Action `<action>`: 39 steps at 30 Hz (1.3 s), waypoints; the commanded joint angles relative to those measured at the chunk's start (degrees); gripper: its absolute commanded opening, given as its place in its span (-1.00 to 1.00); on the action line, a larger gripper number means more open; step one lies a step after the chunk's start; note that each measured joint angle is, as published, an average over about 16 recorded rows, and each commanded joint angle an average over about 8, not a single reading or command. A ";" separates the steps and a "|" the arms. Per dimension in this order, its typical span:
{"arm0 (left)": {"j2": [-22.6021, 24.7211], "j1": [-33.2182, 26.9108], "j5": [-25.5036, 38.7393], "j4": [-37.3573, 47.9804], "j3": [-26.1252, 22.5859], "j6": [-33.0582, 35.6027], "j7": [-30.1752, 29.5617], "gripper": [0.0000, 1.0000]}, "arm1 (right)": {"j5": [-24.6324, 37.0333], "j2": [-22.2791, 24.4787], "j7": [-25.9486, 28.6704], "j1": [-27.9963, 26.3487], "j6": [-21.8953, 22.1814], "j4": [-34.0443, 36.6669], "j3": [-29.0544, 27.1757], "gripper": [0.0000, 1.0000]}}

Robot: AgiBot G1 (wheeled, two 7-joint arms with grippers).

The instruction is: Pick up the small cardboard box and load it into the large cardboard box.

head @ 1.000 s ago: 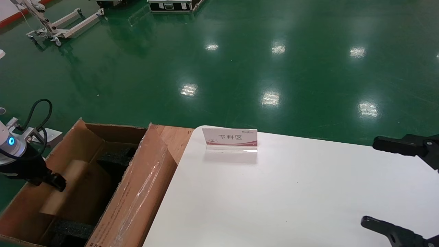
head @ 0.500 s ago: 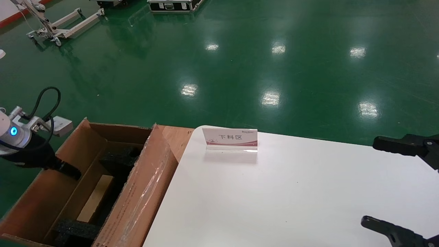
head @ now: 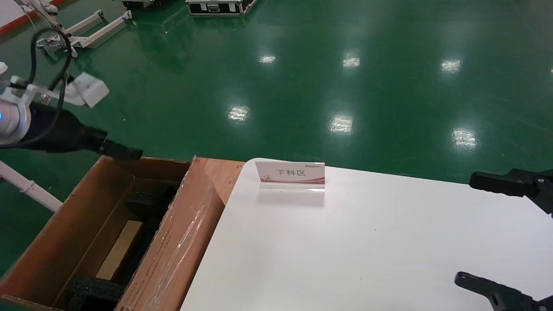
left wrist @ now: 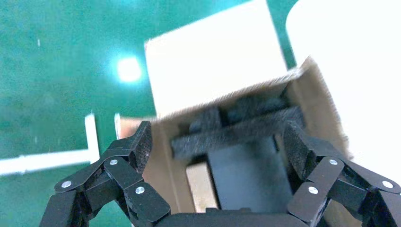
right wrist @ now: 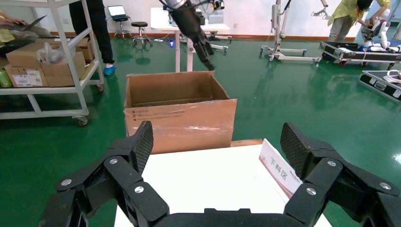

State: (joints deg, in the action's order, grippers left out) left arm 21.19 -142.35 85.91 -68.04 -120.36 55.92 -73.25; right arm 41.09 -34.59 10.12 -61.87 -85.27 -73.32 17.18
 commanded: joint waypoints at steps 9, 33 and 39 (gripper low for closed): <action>-1.68 -1.86 1.66 -5.46 3.09 -0.55 0.10 1.00 | 0.01 0.01 -0.01 0.01 0.02 0.02 0.01 1.00; 4.31 30.18 -16.02 -5.60 42.48 11.22 24.33 1.00 | 0.09 -0.03 0.03 0.03 -0.02 0.03 -0.10 1.00; 5.89 38.60 -20.68 -5.59 52.76 14.31 30.67 1.00 | 0.16 -0.08 0.10 0.07 -0.07 0.00 -0.22 1.00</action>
State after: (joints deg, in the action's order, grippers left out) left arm 27.09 -103.73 65.21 -73.63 -67.56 70.24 -42.56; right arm 41.25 -34.67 10.22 -61.81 -85.33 -73.32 16.97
